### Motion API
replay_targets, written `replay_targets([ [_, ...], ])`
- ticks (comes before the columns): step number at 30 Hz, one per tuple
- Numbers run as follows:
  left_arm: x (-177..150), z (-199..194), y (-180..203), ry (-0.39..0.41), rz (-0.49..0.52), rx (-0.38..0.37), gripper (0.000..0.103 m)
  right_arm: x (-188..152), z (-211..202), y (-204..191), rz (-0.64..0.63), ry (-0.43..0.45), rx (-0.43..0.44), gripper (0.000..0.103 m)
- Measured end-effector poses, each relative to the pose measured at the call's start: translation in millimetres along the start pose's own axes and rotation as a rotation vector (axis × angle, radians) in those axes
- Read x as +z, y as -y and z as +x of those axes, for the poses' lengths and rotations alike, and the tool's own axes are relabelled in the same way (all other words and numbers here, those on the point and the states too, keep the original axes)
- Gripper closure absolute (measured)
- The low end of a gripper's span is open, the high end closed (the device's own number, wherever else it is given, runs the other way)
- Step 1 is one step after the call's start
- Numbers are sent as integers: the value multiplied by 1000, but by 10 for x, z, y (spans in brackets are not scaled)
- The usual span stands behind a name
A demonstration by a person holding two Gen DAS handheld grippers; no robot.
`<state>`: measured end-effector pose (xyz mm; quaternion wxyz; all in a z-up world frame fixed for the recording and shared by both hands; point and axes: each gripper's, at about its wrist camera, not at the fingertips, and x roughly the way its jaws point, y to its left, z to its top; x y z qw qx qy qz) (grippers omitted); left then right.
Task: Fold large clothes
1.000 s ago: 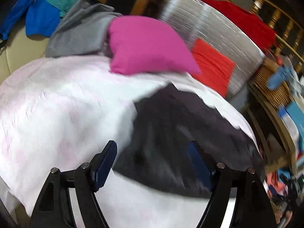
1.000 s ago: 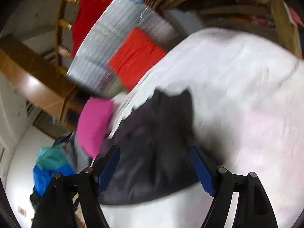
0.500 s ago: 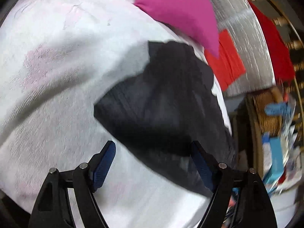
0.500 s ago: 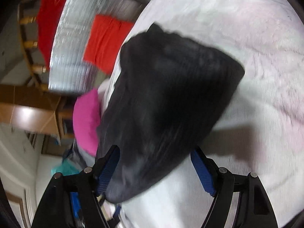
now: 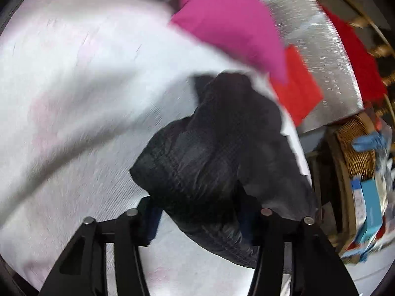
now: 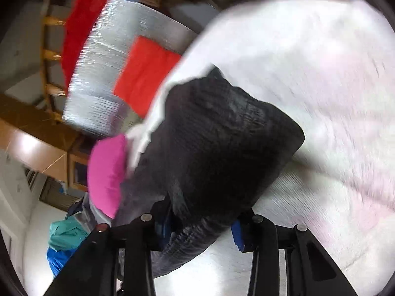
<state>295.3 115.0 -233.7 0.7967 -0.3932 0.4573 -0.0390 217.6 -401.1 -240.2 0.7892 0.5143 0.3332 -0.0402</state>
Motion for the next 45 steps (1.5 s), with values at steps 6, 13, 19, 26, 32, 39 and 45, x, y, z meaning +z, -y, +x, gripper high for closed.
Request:
replay_targets([
  [6,-44,-67,128,13,66,62,35,49,-98,-32,21,2,18,39],
  [13,-294,-172,477,125,320,255,31,237,-252,324,160,75,10,23],
  [19,-363,-129,609,177,451,344,31,249,-209,159,-11,104,-41,43],
  [26,-382,-103,723,222,515,402,31,134,-391,-134,-150,191,-63,58],
  [32,-394,-106,707,228,513,409,31,213,-271,246,12,72,-73,50],
  [39,-434,-125,703,234,524,420,31,113,-393,257,56,29,-1,23],
  [45,-519,-275,663,165,493,332,30,-129,-115,24,-44,-87,12,22],
])
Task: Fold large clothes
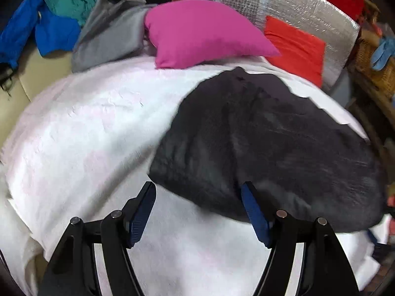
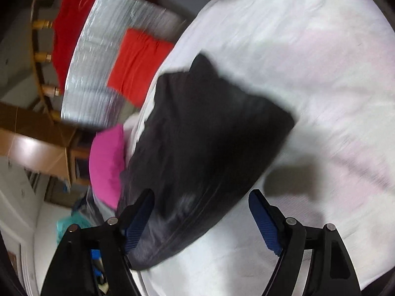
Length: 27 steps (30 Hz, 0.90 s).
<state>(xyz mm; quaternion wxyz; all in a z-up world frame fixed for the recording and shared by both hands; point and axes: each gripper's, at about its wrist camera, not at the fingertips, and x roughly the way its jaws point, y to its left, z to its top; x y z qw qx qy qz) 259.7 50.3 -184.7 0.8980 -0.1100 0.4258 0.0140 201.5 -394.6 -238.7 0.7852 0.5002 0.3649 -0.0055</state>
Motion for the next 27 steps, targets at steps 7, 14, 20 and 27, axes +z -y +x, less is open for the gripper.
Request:
replay_targets([
  [7,61,154,-304,-105,-230,-219,25,18,218,-65,12,48,-13,21],
  [14,160,640,-485,-187,-457,-340,24,46,229,-29,39,140,-10,28],
  [20,153,608,-415,-110,-428,-339,57,100,208,-65,-12,158,-27,53],
  [27,134,331,-339,-48,-357,-340,70,56,-19,-168,-74,178,10,63],
])
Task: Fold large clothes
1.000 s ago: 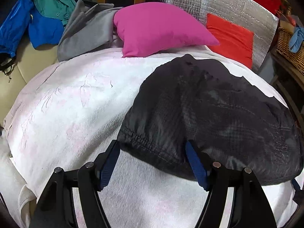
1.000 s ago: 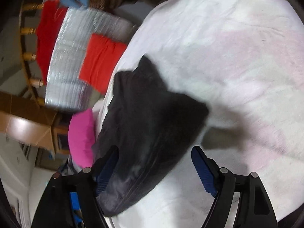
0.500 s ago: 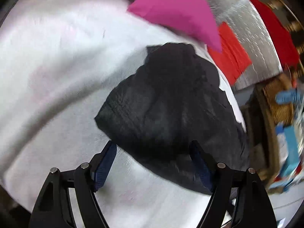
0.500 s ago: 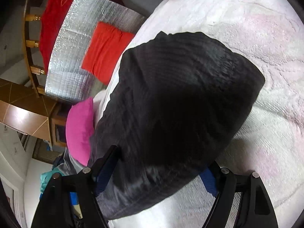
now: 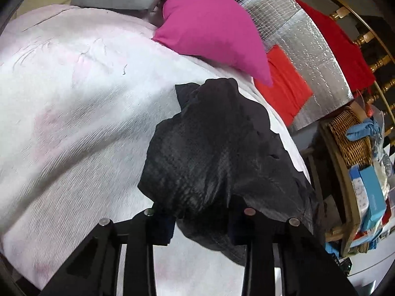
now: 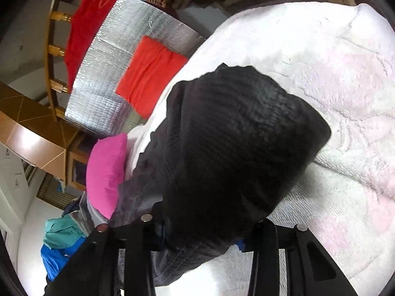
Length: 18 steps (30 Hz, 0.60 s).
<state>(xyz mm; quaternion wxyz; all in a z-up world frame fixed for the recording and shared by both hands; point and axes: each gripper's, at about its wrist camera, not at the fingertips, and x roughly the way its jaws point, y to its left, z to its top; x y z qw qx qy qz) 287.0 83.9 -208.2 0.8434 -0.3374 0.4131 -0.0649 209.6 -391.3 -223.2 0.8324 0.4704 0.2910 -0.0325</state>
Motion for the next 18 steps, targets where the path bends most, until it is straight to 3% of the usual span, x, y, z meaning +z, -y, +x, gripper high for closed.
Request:
replay_targets([
  [3,-119,-85,-23,-12,22,10,70,-18,-66,2,-17,-10,-9,63],
  [5,-148,2,-46,-33,42,61,60,-31,15,50,-23,-54,-53,62],
  [7,-121,129,-111,-81,25,111,49,-35,129,171,19,-112,-91,48],
  [9,-65,145,-152,-94,-27,105,41,-5,112,222,65,-127,-62,45],
  [11,-54,99,-136,-100,-24,134,35,22,50,166,39,-127,-95,37],
  [13,-44,-5,-39,-65,34,189,33,25,-36,122,11,-129,-123,32],
  [18,-93,-241,311,89,261,374,30,21,-298,62,-50,-182,-150,32],
])
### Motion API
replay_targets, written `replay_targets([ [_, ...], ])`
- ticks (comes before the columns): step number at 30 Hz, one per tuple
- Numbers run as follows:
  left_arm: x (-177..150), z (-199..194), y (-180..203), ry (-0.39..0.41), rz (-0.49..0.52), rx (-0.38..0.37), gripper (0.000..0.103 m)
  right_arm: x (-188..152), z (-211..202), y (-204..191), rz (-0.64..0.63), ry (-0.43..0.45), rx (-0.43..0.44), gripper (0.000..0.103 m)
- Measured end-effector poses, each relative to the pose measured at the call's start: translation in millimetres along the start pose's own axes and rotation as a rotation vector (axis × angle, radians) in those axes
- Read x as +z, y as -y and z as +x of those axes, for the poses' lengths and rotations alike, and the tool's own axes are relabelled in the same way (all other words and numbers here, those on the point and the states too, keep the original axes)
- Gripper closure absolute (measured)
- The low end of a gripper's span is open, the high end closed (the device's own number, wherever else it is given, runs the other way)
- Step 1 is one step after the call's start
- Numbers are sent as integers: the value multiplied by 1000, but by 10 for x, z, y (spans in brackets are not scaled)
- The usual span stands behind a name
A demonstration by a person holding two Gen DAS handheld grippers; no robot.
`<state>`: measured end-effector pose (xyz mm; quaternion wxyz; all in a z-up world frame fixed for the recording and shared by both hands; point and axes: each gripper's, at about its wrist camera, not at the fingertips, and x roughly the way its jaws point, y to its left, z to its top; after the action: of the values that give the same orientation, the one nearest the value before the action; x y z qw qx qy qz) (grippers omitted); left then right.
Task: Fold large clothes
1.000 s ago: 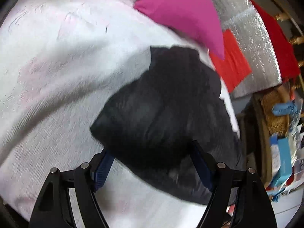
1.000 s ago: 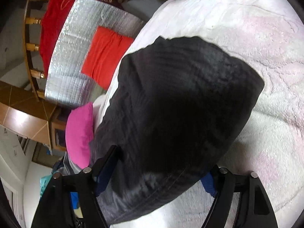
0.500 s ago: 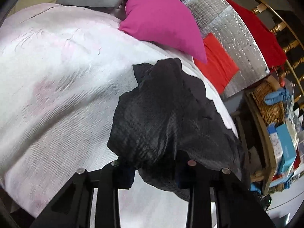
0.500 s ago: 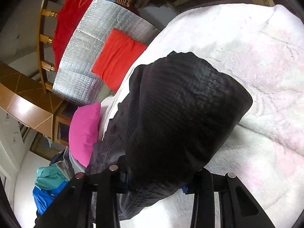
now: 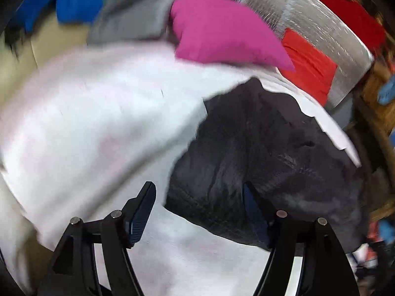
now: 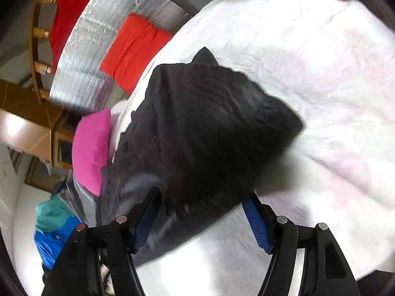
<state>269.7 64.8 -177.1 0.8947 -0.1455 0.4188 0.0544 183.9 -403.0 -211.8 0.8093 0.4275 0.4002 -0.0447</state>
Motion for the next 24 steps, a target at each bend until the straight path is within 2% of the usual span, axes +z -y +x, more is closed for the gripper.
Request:
replay_targets([
  [4,-23,-212,81,143,102,175,30,-144,-237,-73,-102,-55,21,32],
  [6,-11,-289,117,199,116,203,30,-187,-341,-210,-186,-30,21,32],
  [10,-29,-396,29,240,129,213,30,-140,-506,-550,-339,120,-13,46],
  [14,-12,-302,141,234,149,221,30,91,-297,-647,-383,169,-121,46],
  [15,-16,-293,159,234,153,221,30,156,-203,-646,-380,172,-155,46],
  [18,-40,-352,188,241,170,222,30,361,259,-429,-344,94,-273,46],
  [20,-66,-355,220,242,180,223,30,437,373,-339,-296,67,-274,42],
  [24,-72,-365,286,246,185,206,30,438,315,-357,-269,83,-271,40],
])
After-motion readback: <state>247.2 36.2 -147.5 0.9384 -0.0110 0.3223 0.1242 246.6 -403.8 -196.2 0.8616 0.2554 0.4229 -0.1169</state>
